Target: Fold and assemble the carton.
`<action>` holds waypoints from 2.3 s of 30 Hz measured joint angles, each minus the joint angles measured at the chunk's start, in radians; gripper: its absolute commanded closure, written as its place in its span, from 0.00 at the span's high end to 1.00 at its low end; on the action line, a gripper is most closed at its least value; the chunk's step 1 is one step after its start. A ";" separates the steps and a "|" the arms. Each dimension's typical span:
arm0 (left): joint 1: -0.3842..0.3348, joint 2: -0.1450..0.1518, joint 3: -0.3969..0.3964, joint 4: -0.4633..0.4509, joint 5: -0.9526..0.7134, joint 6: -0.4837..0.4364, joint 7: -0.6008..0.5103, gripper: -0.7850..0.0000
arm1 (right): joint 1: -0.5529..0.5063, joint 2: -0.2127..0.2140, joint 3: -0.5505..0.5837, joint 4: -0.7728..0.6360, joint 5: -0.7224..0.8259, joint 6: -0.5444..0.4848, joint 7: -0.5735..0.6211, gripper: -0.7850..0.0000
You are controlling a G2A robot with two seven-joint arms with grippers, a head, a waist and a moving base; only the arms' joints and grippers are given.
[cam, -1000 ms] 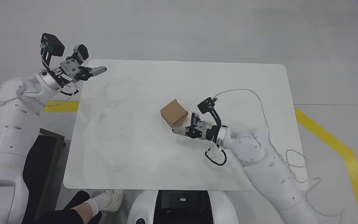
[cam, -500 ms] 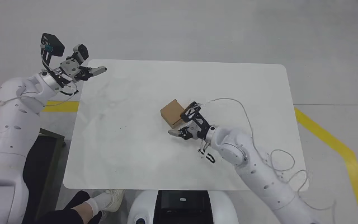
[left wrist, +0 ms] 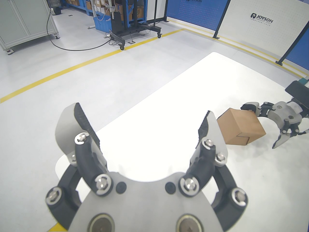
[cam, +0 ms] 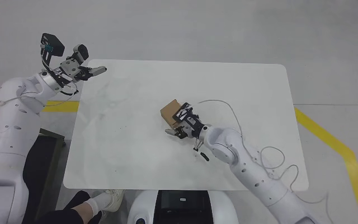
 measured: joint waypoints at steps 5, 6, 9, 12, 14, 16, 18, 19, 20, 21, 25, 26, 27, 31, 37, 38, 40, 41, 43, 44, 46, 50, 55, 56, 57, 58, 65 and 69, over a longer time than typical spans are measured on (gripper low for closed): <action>0.000 0.000 0.000 0.000 0.000 0.000 0.000 1.00 | 0.013 -0.009 -0.002 0.024 0.015 0.001 -0.012 1.00; 0.000 0.000 0.000 0.000 0.000 0.000 0.000 1.00 | 0.015 -0.010 -0.001 0.029 0.015 0.002 -0.014 1.00; 0.000 0.000 0.000 0.000 0.000 0.000 0.000 1.00 | 0.019 -0.015 -0.004 0.040 0.009 0.007 -0.015 1.00; 0.000 0.000 0.000 0.000 0.000 0.000 0.000 1.00 | 0.021 -0.018 -0.006 0.046 0.001 0.012 -0.017 1.00; 0.000 0.000 0.000 0.000 0.000 0.000 0.000 1.00 | 0.022 -0.020 -0.007 0.049 -0.004 0.015 -0.017 0.99; 0.000 0.000 0.000 0.000 0.000 0.000 0.000 1.00 | 0.023 -0.022 -0.006 0.052 -0.013 0.019 -0.018 0.93; 0.000 0.000 0.000 0.000 0.000 0.000 0.000 1.00 | 0.024 -0.024 -0.004 0.056 -0.019 0.022 -0.019 0.84; 0.000 0.000 0.000 0.000 0.000 0.000 0.000 1.00 | 0.024 -0.025 -0.003 0.058 -0.020 0.022 -0.020 0.78; 0.000 0.000 0.000 0.000 0.000 0.000 0.000 1.00 | 0.025 -0.025 -0.002 0.059 -0.021 0.021 -0.020 0.70; 0.000 0.000 0.000 0.000 0.000 0.000 0.000 1.00 | 0.025 -0.026 -0.001 0.061 -0.021 0.019 -0.021 0.62; 0.000 0.000 0.000 0.000 0.000 0.000 0.000 1.00 | 0.025 -0.029 0.004 0.066 -0.025 0.020 -0.022 0.40; 0.000 0.000 0.000 0.000 0.000 0.000 0.000 1.00 | 0.025 -0.030 0.006 0.067 -0.027 0.022 -0.024 0.36; 0.000 0.000 0.000 0.000 0.000 0.000 0.000 1.00 | 0.025 -0.030 0.008 0.068 -0.027 0.024 -0.025 0.32; 0.000 0.000 0.000 0.000 0.000 0.000 0.000 1.00 | 0.023 -0.033 0.015 0.066 -0.034 0.031 -0.034 0.25; 0.000 0.000 0.000 0.000 0.000 0.000 0.000 1.00 | 0.002 -0.031 0.041 0.016 -0.003 0.004 -0.039 0.03; 0.000 0.000 0.000 0.000 0.000 0.000 0.000 1.00 | -0.004 -0.030 0.048 0.004 0.009 -0.005 -0.037 0.00; 0.000 0.000 0.000 0.000 0.000 0.000 0.000 1.00 | -0.019 -0.027 0.066 -0.024 0.045 -0.028 -0.032 0.00; 0.000 0.000 0.000 0.000 0.000 0.000 0.000 1.00 | -0.028 -0.025 0.077 -0.040 0.064 -0.038 -0.028 0.00; 0.000 0.000 0.000 0.000 0.000 0.000 0.000 1.00 | -0.042 -0.022 0.095 -0.063 0.093 -0.052 -0.028 0.00; 0.000 0.000 0.000 0.000 0.000 0.000 0.000 1.00 | -0.049 -0.020 0.104 -0.075 0.109 -0.060 -0.029 0.00; 0.000 0.000 0.000 0.000 0.000 0.000 0.000 1.00 | -0.066 -0.017 0.126 -0.098 0.151 -0.079 -0.035 0.00; 0.000 0.000 0.000 0.000 0.000 0.000 0.000 1.00 | -0.097 -0.012 0.173 -0.127 0.319 -0.167 -0.037 0.00; 0.000 0.000 0.000 0.000 0.000 0.000 0.000 1.00 | -0.103 0.003 0.257 -0.121 0.582 -0.305 0.033 0.00; 0.000 0.000 0.000 0.000 0.000 0.000 0.000 1.00 | -0.102 0.005 0.268 -0.118 0.626 -0.330 0.050 0.00; 0.000 0.000 0.000 0.000 0.000 0.000 0.000 1.00 | -0.102 0.009 0.283 -0.116 0.686 -0.362 0.075 0.00; 0.000 0.000 0.000 0.000 0.000 0.000 0.000 1.00 | -0.103 0.012 0.293 -0.115 0.732 -0.386 0.094 0.00; 0.000 0.000 0.000 0.000 0.000 0.000 0.000 1.00 | -0.110 0.033 0.346 -0.098 1.167 -0.461 0.255 0.00; 0.000 0.000 0.000 0.000 0.000 0.000 0.000 1.00 | -0.095 0.040 0.365 -0.085 1.431 -0.420 0.349 0.00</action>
